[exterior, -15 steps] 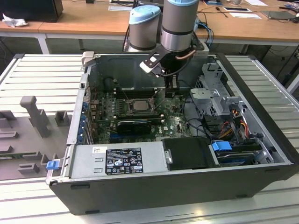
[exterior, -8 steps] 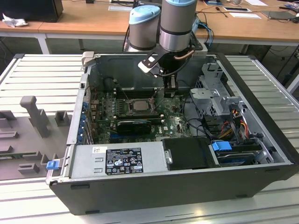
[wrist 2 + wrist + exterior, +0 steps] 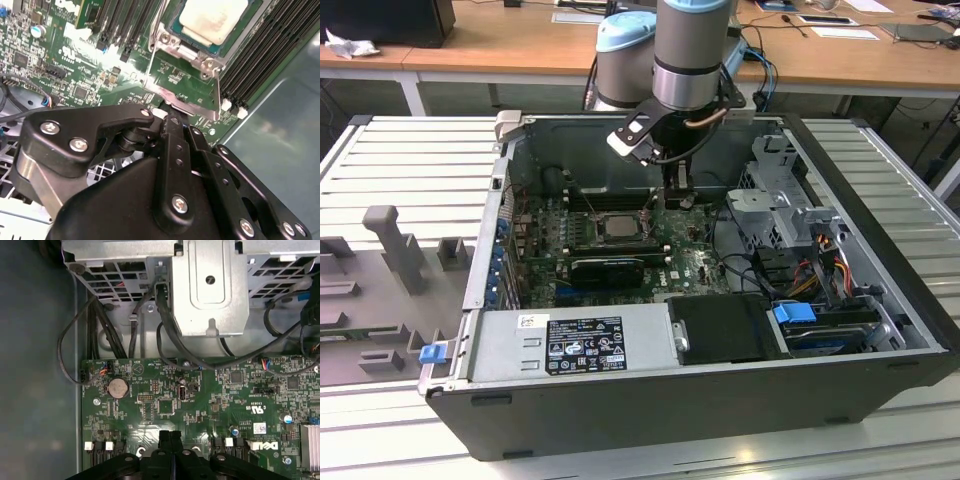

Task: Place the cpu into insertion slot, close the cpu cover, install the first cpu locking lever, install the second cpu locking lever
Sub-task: 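Close the cpu cover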

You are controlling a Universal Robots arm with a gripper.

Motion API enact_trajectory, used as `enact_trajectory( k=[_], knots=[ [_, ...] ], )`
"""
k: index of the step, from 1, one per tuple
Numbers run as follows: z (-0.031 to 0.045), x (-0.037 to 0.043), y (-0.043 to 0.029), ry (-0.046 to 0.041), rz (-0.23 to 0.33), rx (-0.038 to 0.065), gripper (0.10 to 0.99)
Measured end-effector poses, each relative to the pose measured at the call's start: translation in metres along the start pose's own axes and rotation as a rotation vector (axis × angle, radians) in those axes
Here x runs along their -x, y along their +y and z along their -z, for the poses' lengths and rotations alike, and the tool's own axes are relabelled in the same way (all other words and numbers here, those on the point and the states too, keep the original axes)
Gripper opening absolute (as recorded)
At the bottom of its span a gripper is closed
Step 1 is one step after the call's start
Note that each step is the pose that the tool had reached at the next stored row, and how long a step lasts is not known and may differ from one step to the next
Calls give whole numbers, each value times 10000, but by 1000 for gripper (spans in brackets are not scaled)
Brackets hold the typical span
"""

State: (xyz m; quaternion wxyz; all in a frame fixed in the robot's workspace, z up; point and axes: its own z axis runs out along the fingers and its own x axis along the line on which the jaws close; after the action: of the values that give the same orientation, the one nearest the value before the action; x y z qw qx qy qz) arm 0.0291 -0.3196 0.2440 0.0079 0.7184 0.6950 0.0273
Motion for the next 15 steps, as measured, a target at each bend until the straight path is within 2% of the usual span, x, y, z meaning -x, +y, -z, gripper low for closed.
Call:
enact_trajectory(
  k=[1,3,8,9,11,12,15],
  knots=[
    [1,0,-18,-1,0,0,106],
    [6,3,-105,0,1,0,106],
    [4,8,-236,1,-1,0,106],
    [-1,11,-310,0,1,-1,106],
    [-11,12,-361,1,0,0,106],
    [-23,14,-386,0,1,0,106],
    [-131,19,-469,1,2,-1,106]
  ],
)
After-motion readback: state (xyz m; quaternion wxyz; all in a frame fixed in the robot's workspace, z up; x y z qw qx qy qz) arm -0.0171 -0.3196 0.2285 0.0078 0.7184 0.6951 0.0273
